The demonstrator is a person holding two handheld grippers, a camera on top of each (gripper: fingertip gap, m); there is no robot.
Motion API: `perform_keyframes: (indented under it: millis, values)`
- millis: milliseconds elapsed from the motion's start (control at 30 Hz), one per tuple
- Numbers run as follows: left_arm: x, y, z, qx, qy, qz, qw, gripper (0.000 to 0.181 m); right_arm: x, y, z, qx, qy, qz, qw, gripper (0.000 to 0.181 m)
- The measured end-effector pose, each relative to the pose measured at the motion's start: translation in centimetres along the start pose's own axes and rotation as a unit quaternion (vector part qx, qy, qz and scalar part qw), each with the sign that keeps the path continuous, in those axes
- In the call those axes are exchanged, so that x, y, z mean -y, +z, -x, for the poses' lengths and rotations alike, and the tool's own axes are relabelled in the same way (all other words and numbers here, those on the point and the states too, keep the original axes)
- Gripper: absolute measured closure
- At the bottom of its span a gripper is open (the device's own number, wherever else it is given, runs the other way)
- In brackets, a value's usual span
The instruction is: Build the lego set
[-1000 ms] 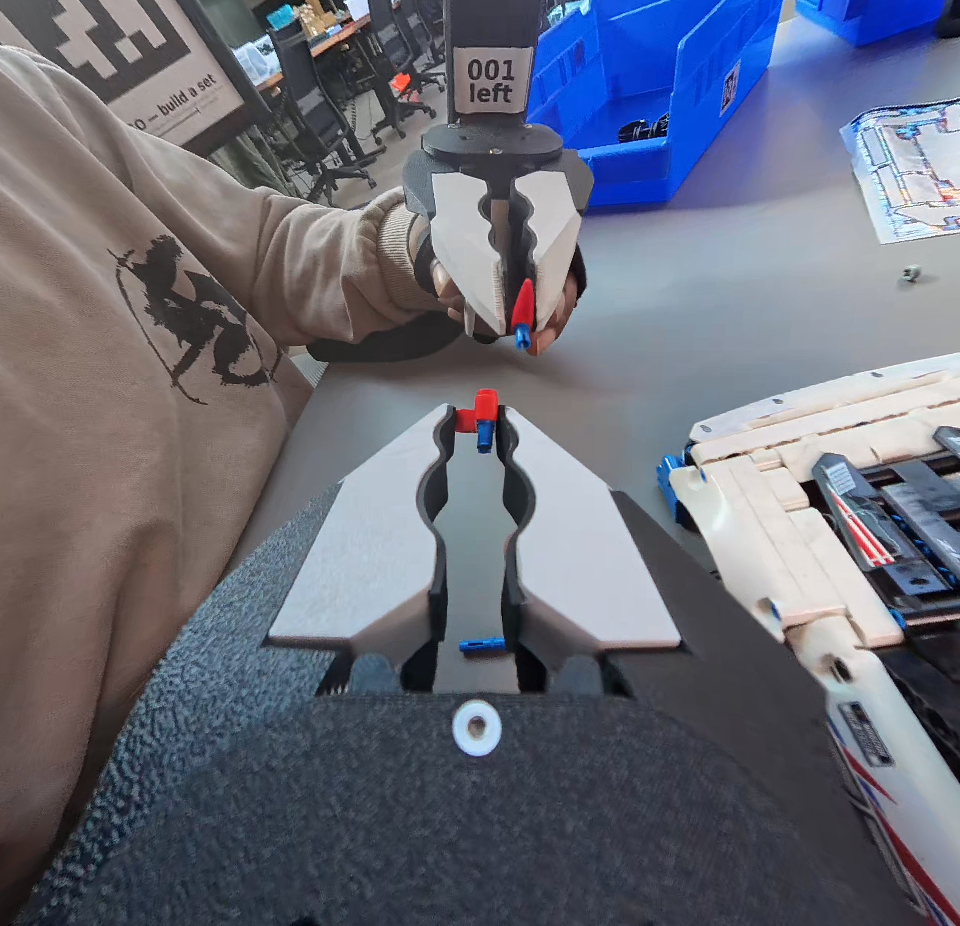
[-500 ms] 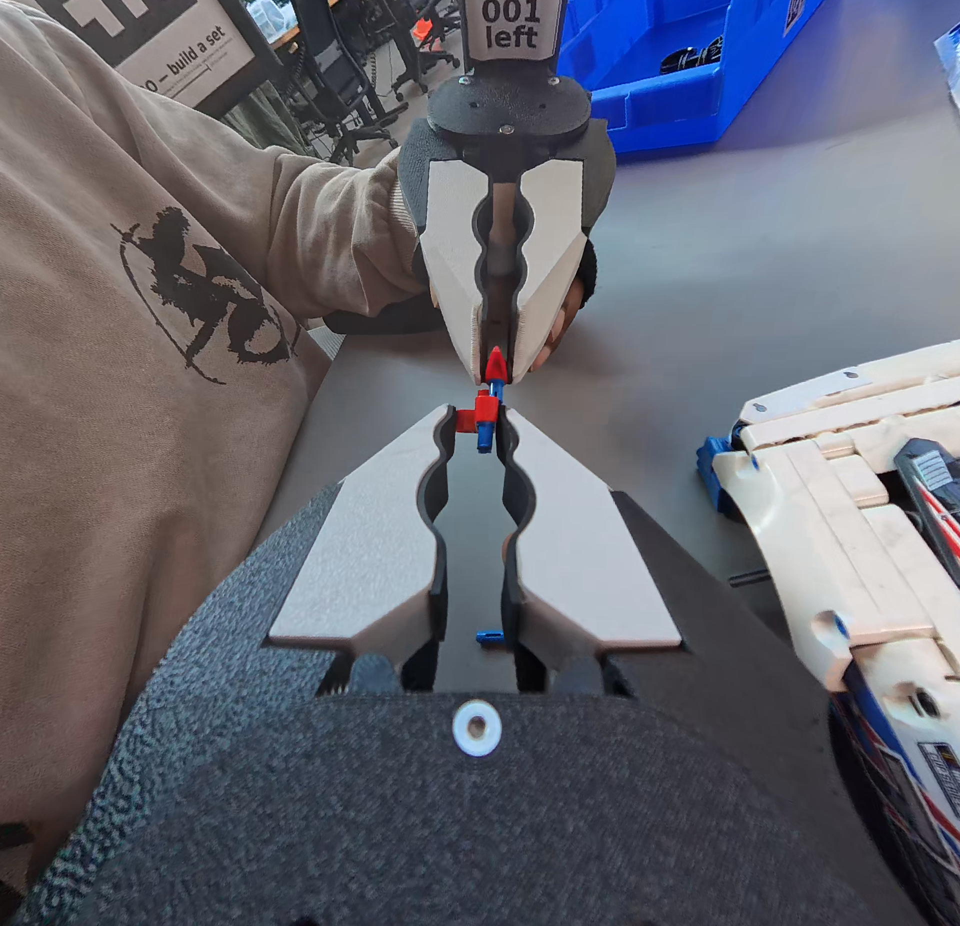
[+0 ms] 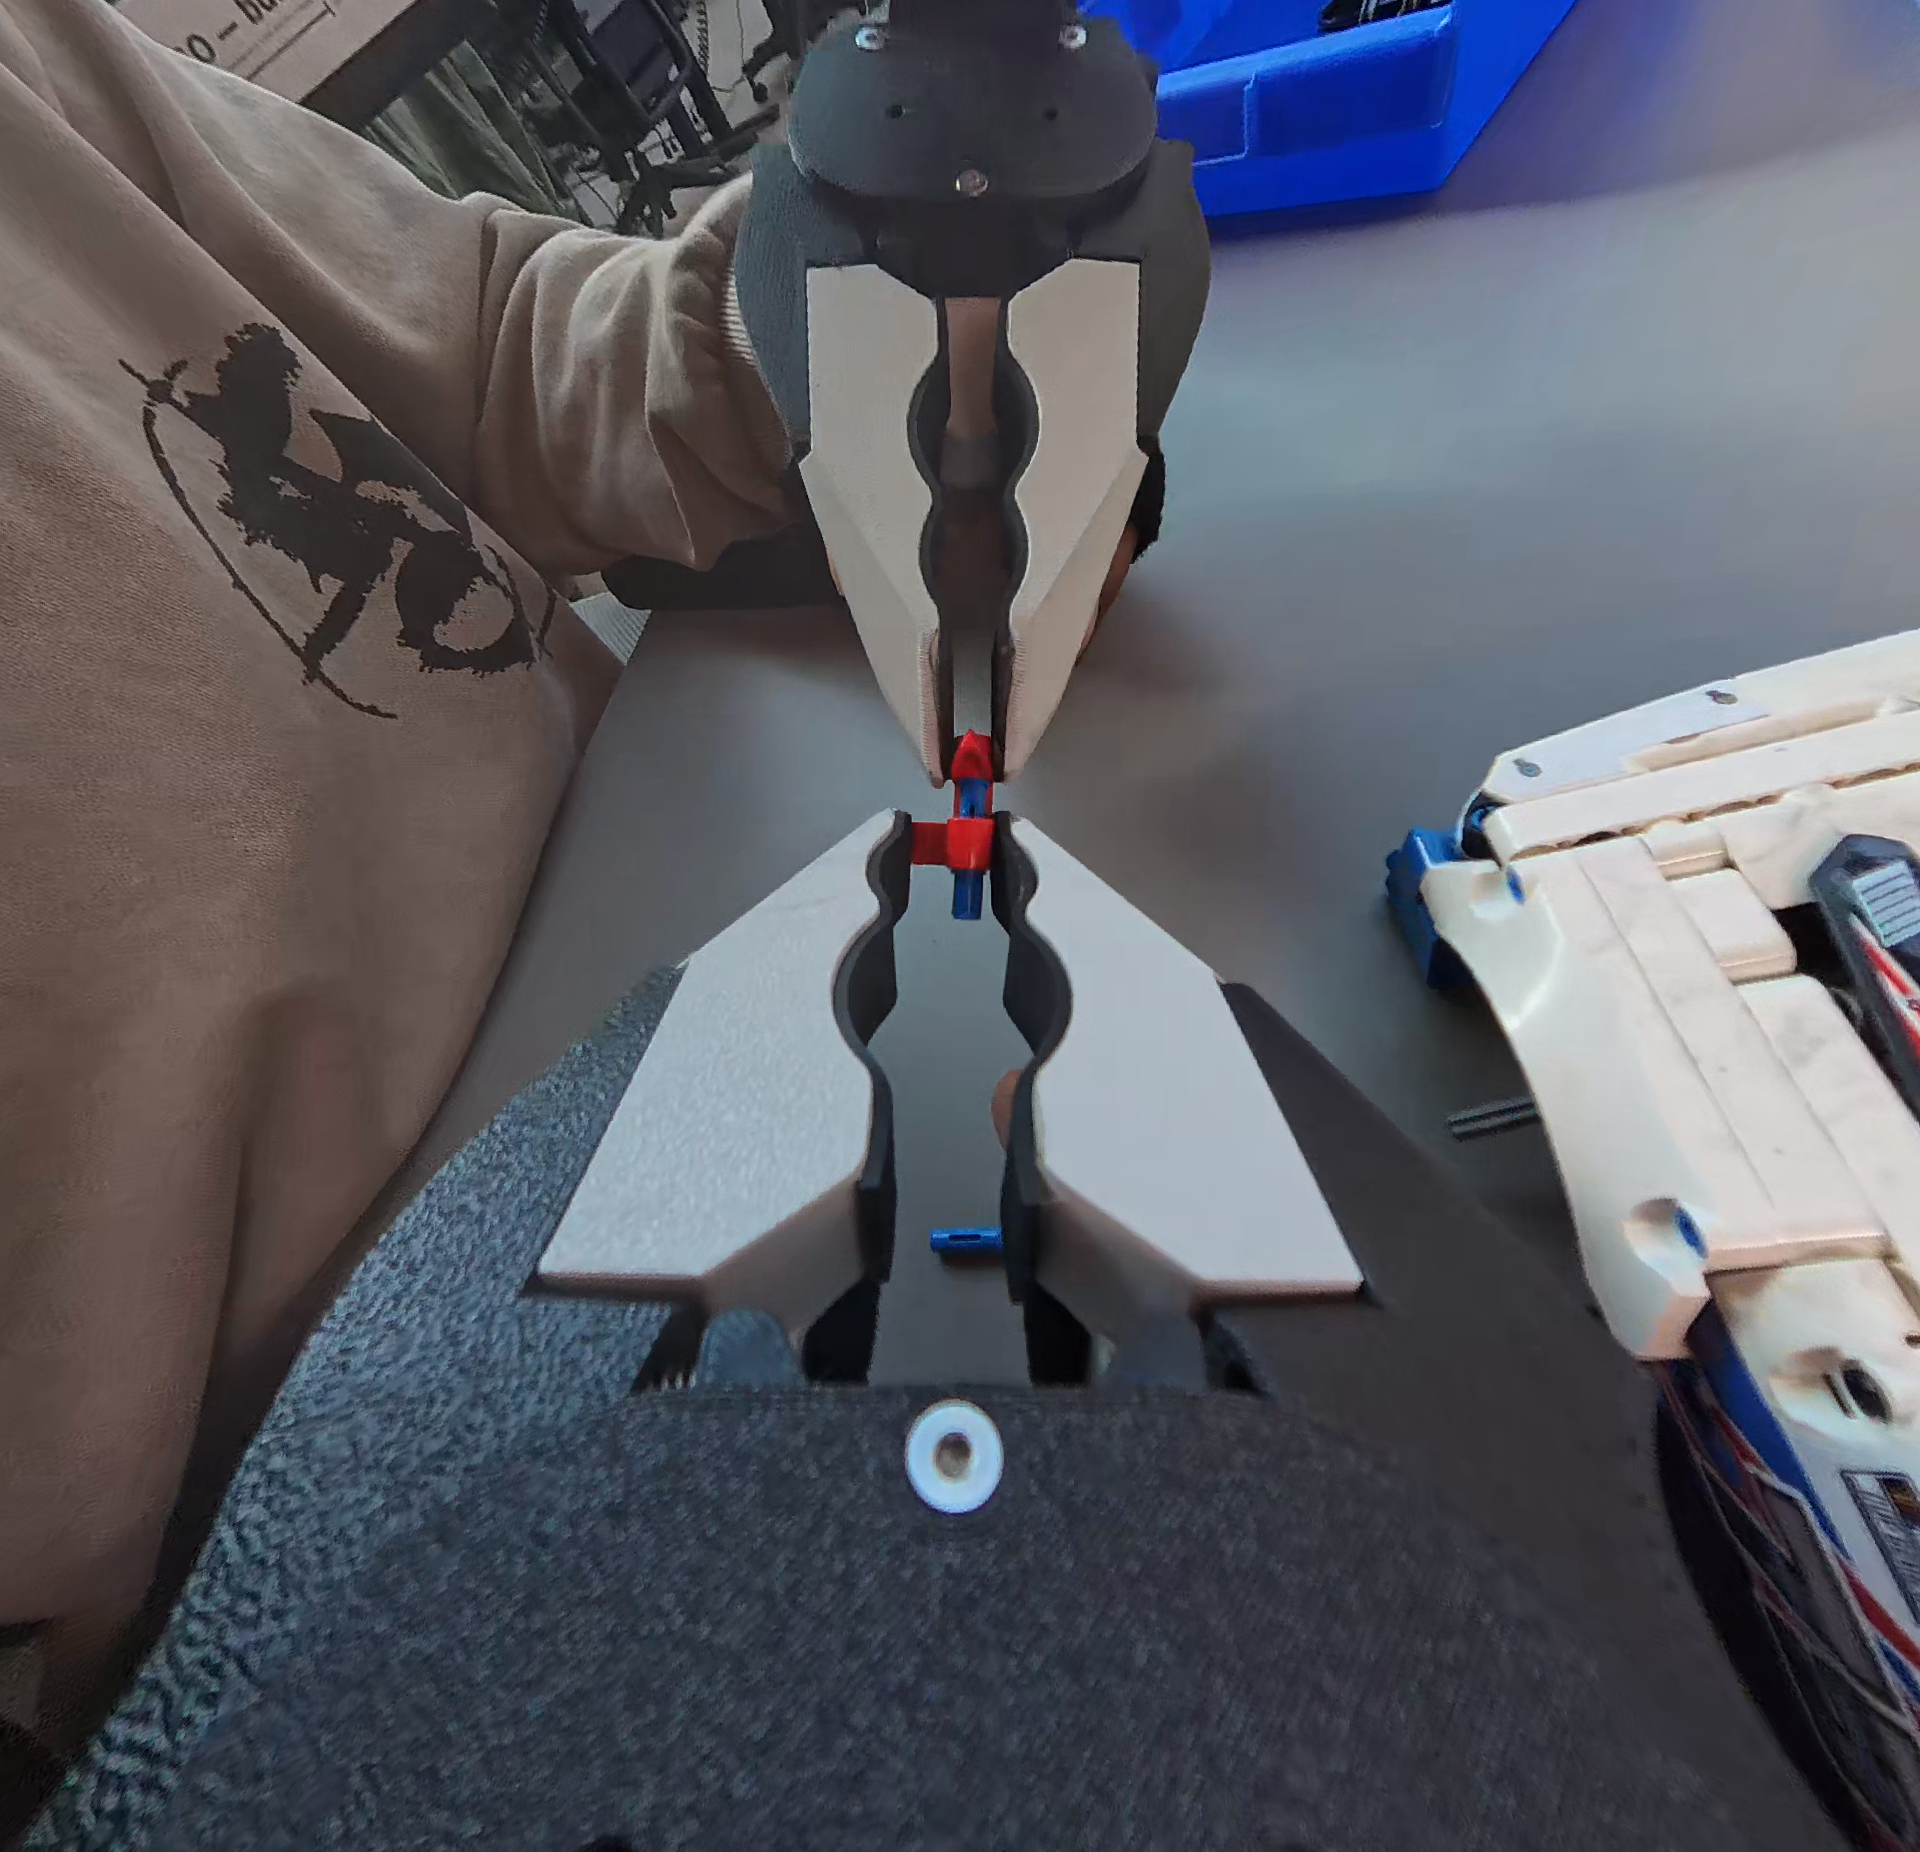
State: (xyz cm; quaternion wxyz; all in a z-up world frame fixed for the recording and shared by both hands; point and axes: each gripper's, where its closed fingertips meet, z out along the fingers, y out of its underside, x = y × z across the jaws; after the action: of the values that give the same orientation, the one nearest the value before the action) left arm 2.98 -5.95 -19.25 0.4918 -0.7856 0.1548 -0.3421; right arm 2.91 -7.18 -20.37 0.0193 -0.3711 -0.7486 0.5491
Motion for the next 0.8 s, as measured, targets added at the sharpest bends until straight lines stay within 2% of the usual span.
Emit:
perform_keyframes:
  millis: [400, 800]
  values:
    - [-4.4, 1.0, 0.0, 0.054, 0.084, 0.156, 0.983, 0.176, -3.7, 2.6, -0.3, -0.051, -0.067, 0.133, 0.988, 0.170]
    - [-4.8, 1.0, -0.2, 0.065, 0.100, 0.177, 0.977, 0.176, -3.8, 2.8, -0.1, -0.061, -0.081, 0.162, 0.982, 0.171]
